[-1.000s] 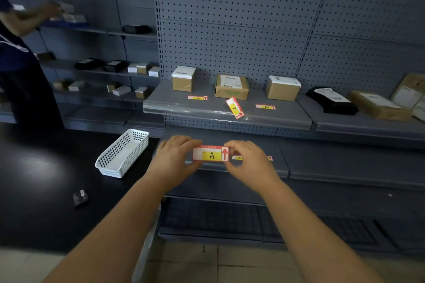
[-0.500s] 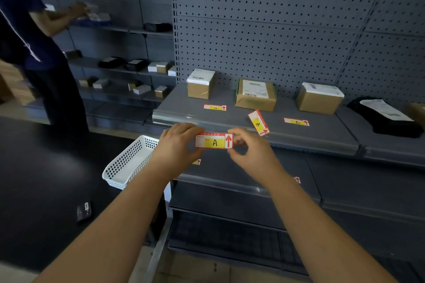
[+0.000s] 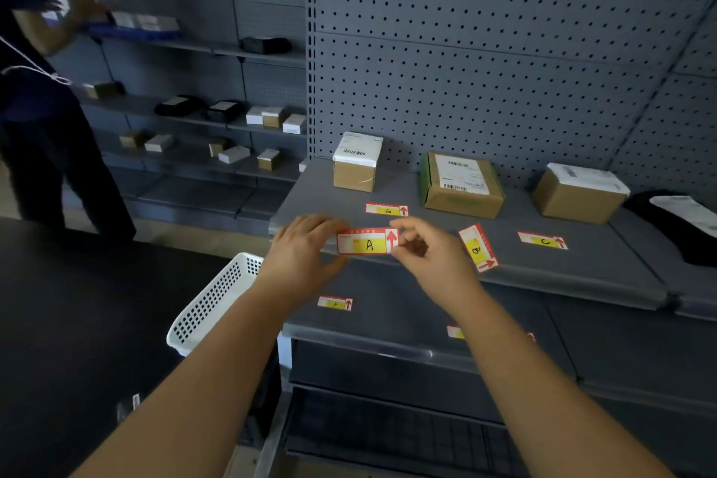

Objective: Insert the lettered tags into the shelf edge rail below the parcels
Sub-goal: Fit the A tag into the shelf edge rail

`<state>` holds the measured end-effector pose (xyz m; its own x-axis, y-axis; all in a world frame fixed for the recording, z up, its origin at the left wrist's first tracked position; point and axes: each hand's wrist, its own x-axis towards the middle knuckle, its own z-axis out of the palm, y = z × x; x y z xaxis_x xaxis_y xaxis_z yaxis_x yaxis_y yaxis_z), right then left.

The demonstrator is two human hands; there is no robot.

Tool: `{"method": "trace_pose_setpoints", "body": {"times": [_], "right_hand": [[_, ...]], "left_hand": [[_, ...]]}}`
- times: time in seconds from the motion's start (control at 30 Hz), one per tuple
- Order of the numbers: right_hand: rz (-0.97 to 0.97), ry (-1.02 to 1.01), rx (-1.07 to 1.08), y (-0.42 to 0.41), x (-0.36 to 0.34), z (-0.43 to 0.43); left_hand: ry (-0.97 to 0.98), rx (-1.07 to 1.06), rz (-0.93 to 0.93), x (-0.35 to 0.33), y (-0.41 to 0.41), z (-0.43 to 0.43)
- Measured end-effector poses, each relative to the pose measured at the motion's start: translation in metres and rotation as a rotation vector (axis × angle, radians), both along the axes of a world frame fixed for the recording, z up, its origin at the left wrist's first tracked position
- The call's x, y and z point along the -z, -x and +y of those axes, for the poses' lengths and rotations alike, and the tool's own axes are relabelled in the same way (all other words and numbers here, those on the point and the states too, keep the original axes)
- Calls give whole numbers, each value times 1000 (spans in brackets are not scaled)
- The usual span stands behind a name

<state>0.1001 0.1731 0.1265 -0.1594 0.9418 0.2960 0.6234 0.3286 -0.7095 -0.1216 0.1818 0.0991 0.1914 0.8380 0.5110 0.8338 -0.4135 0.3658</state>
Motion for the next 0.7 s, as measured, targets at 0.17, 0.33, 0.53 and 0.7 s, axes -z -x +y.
{"method": "trace_pose_setpoints", "body": {"times": [0.17,0.33,0.53,0.7], "right_hand": [[23,28,61,11,-6,23],[50,33,110,19,-1,29],[17,43,137,22,1,33],[52,46,134,22,3,37]], "left_hand": [[-5,-14,-4,16,25,25],[-12,-2,-6,30,31,33],[-43,-47,-3,51,27,37],[-72,-93,12,59,21,44]]}}
